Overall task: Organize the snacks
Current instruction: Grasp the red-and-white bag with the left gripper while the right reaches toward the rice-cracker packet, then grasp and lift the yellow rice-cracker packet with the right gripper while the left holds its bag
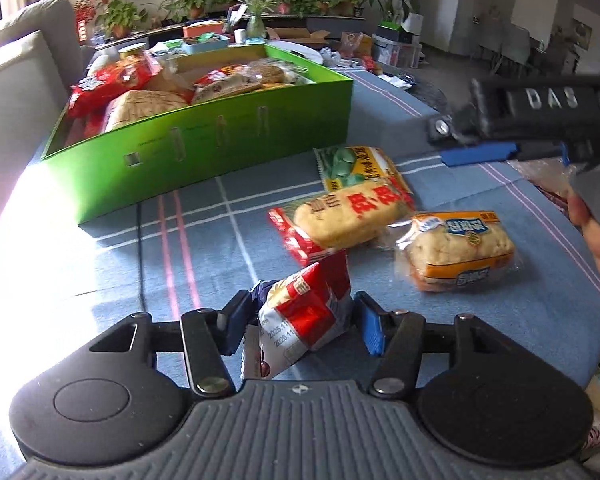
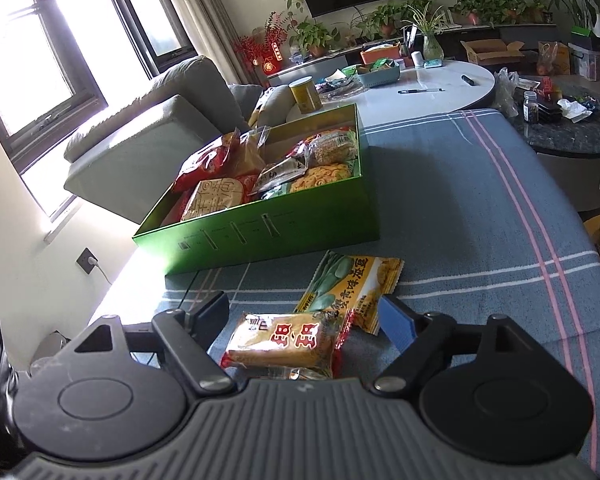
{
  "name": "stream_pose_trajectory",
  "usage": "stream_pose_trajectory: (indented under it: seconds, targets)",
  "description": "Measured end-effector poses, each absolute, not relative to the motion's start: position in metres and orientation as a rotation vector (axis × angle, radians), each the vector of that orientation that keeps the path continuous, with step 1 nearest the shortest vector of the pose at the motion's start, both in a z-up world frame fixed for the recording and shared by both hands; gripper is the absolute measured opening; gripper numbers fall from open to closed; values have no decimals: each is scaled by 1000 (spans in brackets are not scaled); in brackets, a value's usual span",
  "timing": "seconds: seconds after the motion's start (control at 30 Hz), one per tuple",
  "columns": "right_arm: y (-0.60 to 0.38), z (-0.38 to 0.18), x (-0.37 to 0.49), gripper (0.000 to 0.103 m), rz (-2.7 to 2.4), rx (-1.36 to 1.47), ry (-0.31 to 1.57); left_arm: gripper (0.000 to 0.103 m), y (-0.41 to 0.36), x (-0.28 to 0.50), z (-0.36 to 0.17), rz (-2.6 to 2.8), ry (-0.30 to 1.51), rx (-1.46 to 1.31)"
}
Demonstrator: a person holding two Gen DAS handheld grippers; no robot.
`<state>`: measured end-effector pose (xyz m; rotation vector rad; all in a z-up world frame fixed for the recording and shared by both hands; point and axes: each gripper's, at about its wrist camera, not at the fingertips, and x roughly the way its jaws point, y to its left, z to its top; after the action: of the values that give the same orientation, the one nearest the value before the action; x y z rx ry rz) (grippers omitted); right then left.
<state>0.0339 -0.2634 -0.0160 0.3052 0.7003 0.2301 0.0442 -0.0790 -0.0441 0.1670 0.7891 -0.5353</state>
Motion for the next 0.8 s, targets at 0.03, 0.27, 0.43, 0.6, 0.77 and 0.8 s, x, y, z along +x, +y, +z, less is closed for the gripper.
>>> stream_pose_trajectory:
  seconds: [0.03, 0.27, 0.43, 0.6, 0.77, 0.8]
  targets:
    - [-262, -17, 34, 77, 231, 297, 708, 53, -75, 46, -43, -521, 791, 155]
    - [-239, -27, 38, 77, 257, 158, 781, 53, -49, 52, -30, -452, 757, 89]
    - [-229, -36, 43, 77, 249, 140, 823, 53, -30, 55, -25, -409, 731, 49]
    - [-218, -38, 44, 77, 265, 126, 836, 53, -5, 60, -23, -351, 729, -7]
    - [-198, -39, 48, 77, 324, 140, 855, 53, 9, 63, -22, -316, 726, -47]
    - [-193, -40, 47, 77, 342, 137, 856, 53, 11, 63, -22, -311, 726, -53]
